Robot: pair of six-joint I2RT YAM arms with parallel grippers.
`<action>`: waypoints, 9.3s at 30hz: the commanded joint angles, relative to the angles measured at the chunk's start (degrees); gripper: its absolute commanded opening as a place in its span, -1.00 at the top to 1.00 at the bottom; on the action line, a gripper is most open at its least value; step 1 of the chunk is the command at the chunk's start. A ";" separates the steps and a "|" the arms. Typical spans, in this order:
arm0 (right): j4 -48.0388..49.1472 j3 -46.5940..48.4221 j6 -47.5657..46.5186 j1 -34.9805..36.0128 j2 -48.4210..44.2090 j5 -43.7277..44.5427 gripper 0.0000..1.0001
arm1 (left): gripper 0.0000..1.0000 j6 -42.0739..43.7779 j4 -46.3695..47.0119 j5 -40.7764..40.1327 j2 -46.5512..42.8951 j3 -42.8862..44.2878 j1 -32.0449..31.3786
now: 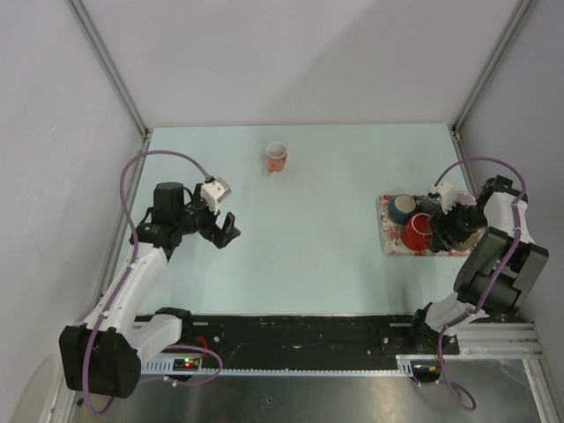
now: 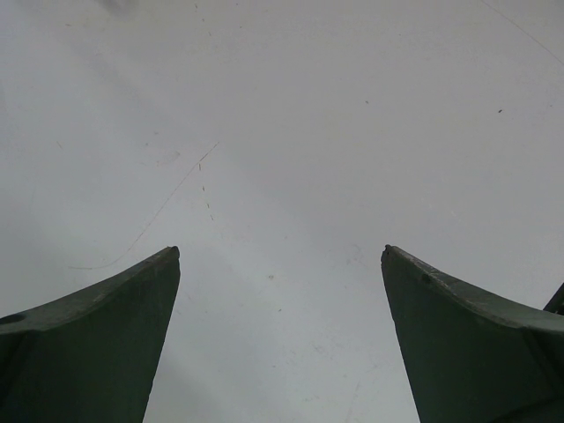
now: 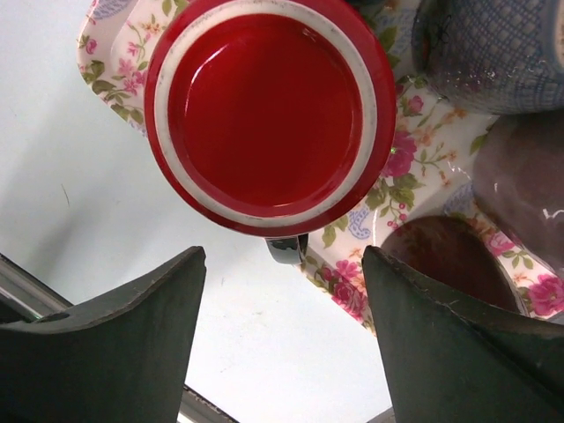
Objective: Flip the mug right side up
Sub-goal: Turn over the cup on the tray.
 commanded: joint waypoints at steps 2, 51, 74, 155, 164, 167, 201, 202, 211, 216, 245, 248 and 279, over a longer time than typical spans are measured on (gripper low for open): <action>1.01 -0.04 -0.97 1.33 -0.66 2.14 -0.49 | -0.99 1.36 1.21 1.64 -0.54 -0.69 0.51; 8.42 -4.44 0.40 5.92 -2.11 -2.86 0.99 | -0.99 1.18 1.13 1.27 0.39 -0.57 0.61; 11.44 -12.07 1.51 3.62 -21.16 -11.53 1.00 | -0.99 0.56 1.16 1.07 -0.31 -0.34 1.02; 133.62 -25.75 142.48 31.67 -30.90 -18.68 1.00 | -0.97 -89.37 83.48 20.86 34.05 26.48 -29.98; 134.74 -25.85 140.38 33.85 -29.60 -19.79 1.00 | -0.87 -95.47 91.72 19.90 36.10 26.42 -31.27; 134.53 -25.87 138.30 34.56 -29.20 -20.48 1.00 | -0.83 -95.70 91.74 19.80 36.44 26.65 -31.68; 131.37 -27.91 129.40 39.07 -26.79 -21.08 1.00 | 0.39 -97.33 92.28 18.76 35.98 26.97 -32.33; 131.25 -28.00 129.16 39.15 -26.82 -21.11 1.00 | 0.43 -97.33 92.23 18.60 36.03 26.92 -32.33; 130.59 -28.41 127.49 39.17 -27.09 -21.26 1.00 | 0.99 -95.80 90.07 17.64 36.28 26.57 -32.02; 131.17 -28.43 127.53 38.98 -27.58 -21.29 1.00 | 0.92 -92.42 84.75 15.54 35.37 24.92 -30.99; 127.65 -29.84 122.69 42.20 -25.07 -18.49 1.00 | 0.92 -96.93 89.56 14.78 35.64 24.95 -29.60; 127.32 -29.92 122.15 42.21 -25.09 -18.73 1.00 | 0.98 -97.13 89.76 14.71 35.45 24.79 -29.60; 122.05 -28.68 119.78 38.27 -27.17 -17.46 -0.48 | 1.00 -91.22 85.23 12.54 32.32 20.69 -26.74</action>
